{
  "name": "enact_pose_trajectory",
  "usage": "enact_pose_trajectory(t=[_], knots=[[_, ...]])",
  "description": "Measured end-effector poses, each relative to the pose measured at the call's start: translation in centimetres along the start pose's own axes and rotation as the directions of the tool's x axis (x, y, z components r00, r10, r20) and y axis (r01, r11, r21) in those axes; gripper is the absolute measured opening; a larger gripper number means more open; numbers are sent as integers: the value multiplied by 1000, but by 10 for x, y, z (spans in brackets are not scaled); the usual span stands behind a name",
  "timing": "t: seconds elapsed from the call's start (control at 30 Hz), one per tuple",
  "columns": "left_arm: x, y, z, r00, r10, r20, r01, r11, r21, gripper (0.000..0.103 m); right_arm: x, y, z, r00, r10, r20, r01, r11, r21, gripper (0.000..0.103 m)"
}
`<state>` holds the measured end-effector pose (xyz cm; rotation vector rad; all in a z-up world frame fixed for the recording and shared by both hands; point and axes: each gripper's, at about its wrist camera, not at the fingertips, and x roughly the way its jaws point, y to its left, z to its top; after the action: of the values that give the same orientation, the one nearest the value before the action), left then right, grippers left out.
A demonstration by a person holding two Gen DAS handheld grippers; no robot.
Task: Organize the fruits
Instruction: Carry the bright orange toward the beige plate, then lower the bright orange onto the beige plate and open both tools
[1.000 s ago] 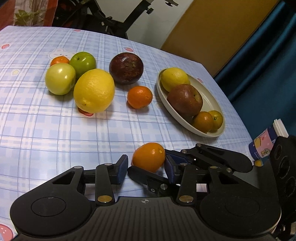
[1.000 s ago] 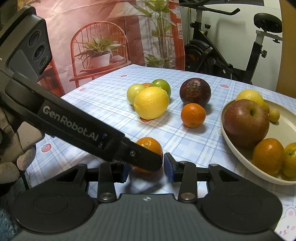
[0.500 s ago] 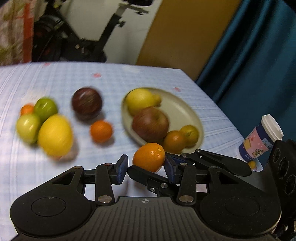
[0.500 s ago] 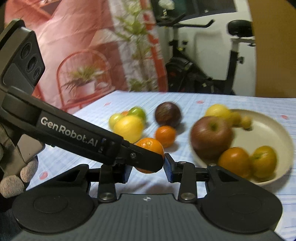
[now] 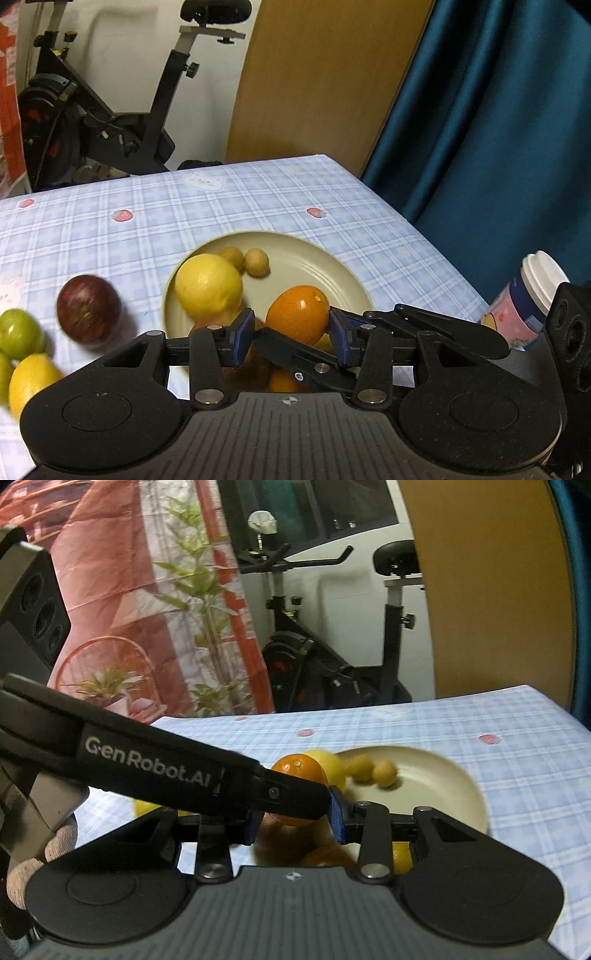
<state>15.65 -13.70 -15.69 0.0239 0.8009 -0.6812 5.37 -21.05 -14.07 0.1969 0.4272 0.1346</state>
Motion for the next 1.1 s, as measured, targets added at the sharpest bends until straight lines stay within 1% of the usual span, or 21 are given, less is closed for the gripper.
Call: enact_pose_trajectory(t=[0.23,0.43,0.7,0.9,0.97,1.1], knots=[[23,-7,8,999,9,-35,-8,999,35,47,15,-26,1,999,-32,-23,34,997,65,38],[32,2,14,1000,8,-29,-8,1000,10,47,23,-36,2,999,-31,-33,34,995,98,38],[27,14,19,1000,24,-6,-25,999,-27,49,35,-34,13,999,3,-51,2,995,104,39],[18,28,20,1000,30,7,-30,998,-64,50,49,-29,19,996,8,-87,2,994,109,45],[13,33,21,999,38,19,-36,997,-75,50,51,-28,19,995,1,-96,9,994,110,45],[-1,45,22,998,54,45,-49,993,-105,50,54,-34,19,993,0,-115,19,986,164,47]])
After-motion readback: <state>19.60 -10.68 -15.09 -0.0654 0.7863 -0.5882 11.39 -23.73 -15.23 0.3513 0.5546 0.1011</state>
